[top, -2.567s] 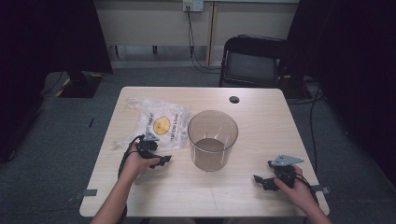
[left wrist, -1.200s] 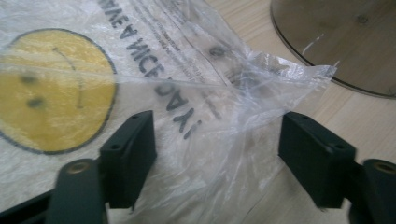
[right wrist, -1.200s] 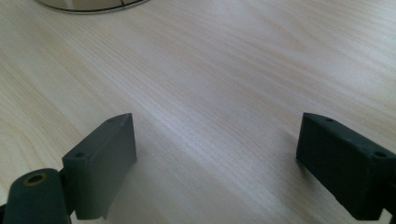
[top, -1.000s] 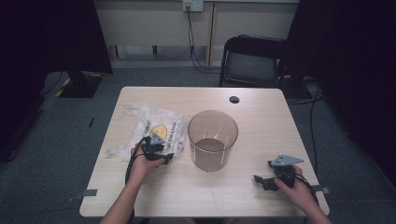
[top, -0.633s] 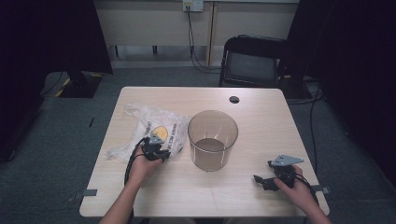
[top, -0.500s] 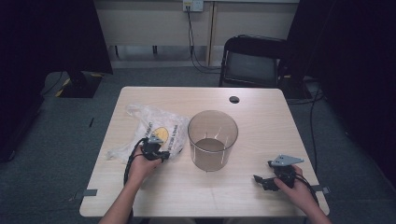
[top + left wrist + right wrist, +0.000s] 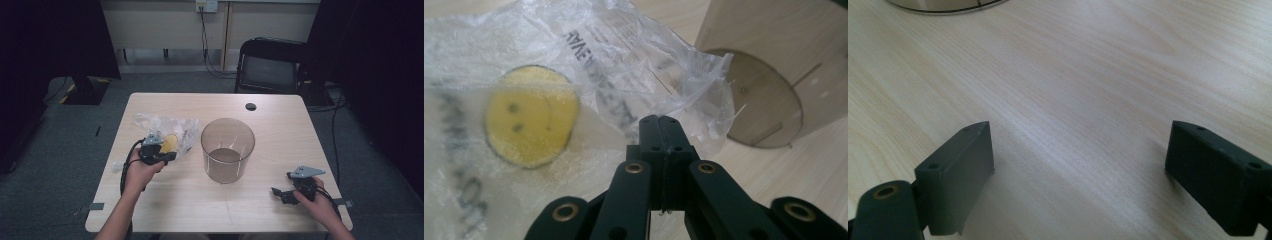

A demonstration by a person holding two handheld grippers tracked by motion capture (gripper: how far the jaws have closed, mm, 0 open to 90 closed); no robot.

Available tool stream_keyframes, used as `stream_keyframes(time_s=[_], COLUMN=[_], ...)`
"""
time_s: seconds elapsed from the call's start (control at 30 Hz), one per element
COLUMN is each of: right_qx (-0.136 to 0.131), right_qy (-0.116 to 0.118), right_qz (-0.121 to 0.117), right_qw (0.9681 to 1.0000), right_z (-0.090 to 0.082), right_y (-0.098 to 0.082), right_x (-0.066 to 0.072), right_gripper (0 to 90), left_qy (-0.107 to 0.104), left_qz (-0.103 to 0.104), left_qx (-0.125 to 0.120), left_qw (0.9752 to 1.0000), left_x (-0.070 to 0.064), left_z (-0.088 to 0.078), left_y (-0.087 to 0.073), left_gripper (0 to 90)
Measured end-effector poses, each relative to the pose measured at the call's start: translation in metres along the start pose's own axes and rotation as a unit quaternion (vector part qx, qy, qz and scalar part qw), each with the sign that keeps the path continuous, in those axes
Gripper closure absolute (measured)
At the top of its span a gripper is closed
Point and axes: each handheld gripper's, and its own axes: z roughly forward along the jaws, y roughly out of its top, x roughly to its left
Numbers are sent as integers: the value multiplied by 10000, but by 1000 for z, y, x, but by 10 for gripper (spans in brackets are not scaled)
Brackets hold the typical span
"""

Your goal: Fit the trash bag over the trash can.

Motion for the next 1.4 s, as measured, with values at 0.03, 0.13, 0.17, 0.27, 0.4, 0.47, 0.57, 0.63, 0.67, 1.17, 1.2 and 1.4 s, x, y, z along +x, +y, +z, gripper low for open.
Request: stream_keyframes(time_s=[0.03, 0.13, 0.17, 0.27, 0.4, 0.47, 0.57, 0.63, 0.67, 1.17, 1.2, 1.4], right_qx=[-1, -1, -2, -1, -1, -1, 0, 0, -1, 0, -1, 0], right_qy=[0, -1, -1, 1, 0, 0, 0, 0, 0, -1, 0, 0], right_qz=[-5, -4, -5, -5, -4, -5, 0, -1, -5, -1, -6, -5], right_qw=[10000, 10000, 10000, 10000, 10000, 10000, 10000, 10000, 10000, 10000, 10000, 10000], right_z=[0, 0, 0, 0, 0, 0, 0, 0, 0, 0, 0, 0], right_y=[0, 0, 0, 0, 0, 0, 0, 0, 0, 0, 0, 0], right_x=[0, 0, 0, 0, 0, 0, 0, 0, 0, 0, 0, 0], right_gripper=[111, 111, 111, 111, 111, 111, 111, 111, 111, 111, 111, 111], left_qy=[-1, 8, 0, -11, -41, -64, -97, -115, -117, -387, -413, -515], left_qz=[-1, 2, 21, 62, 165, 246, 329, 387, 435, 1095, 1108, 1187], left_qx=[-14, -102, -105, -166, -208, -226, -288, -331, -330, -469, -466, -454], left_qw=[10000, 9999, 9999, 9998, 9996, 9994, 9990, 9986, 9984, 9921, 9919, 9905], left_x=[0, -1, -1, -3, -7, -10, -14, -18, -20, -53, -56, -64], left_z=[-3, -9, -10, -13, -16, -18, -21, -24, -25, -33, -33, -31], left_y=[2, 9, 11, 17, 26, 31, 41, 47, 50, 91, 92, 96], left_gripper=[900, 900, 900, 900, 900, 900, 900, 900, 900, 900, 900, 900])
